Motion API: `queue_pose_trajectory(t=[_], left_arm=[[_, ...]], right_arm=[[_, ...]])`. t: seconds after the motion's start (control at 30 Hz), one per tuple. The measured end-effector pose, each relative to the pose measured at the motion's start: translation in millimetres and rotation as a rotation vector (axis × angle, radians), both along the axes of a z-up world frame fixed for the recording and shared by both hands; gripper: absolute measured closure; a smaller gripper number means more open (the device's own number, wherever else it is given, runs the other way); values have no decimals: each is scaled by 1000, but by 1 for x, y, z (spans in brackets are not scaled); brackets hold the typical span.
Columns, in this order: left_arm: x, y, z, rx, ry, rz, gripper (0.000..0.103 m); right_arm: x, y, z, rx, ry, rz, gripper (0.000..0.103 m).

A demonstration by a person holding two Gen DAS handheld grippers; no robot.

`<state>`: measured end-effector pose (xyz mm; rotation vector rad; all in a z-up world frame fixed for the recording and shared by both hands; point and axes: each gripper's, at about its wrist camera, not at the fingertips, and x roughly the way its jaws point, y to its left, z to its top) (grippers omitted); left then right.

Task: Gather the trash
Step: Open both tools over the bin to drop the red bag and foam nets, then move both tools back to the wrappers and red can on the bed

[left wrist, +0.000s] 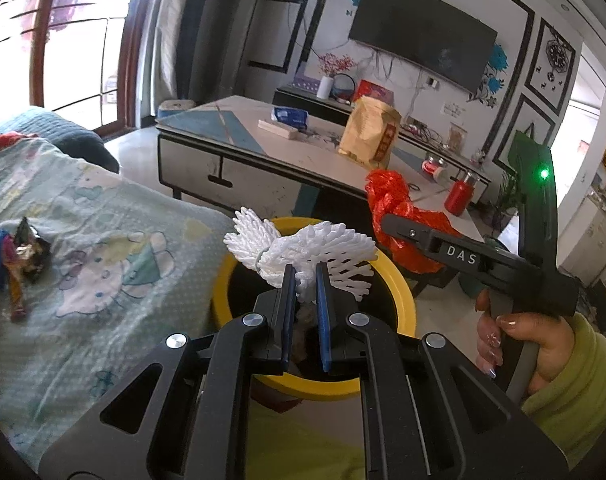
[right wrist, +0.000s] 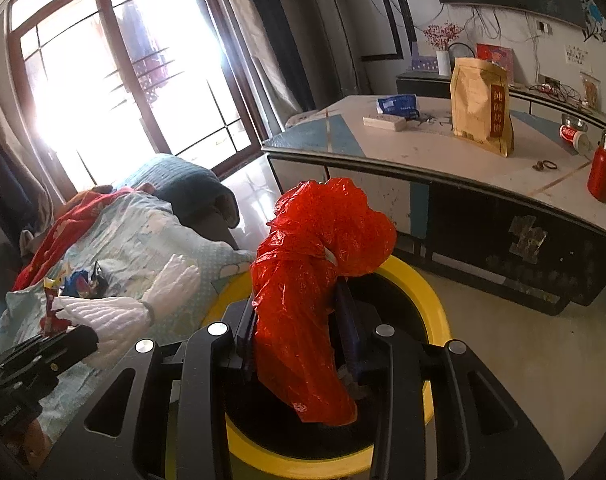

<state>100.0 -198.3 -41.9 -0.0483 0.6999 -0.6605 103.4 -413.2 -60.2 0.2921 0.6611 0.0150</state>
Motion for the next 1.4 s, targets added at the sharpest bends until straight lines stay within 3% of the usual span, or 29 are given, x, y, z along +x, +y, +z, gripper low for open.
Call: queue_pose_trajectory(t=[0.47,0.63,0.77,0.87,1.2,1.4], left_arm=[[16,-29,-27,40,55,-68,97],[24,-33,-34,52,68,-63,96],[26,-30,-36,42,85,-50,78],[25,-24,-35,28,84,-40,58],[20,-7,-16,-7,40,11,25],[15,7,-4,8,12,71,11]], right_arm=[[7,-13,-25,23,78,5,69],[8,-16,-28,35,91,-2,62],[9,-17,-30,33,93,-11,48],[8,-16,-28,22,87,-18,44],[2,-6,-13,-18,40,-18,32],[-2,4,-5,-31,18,-9,27]])
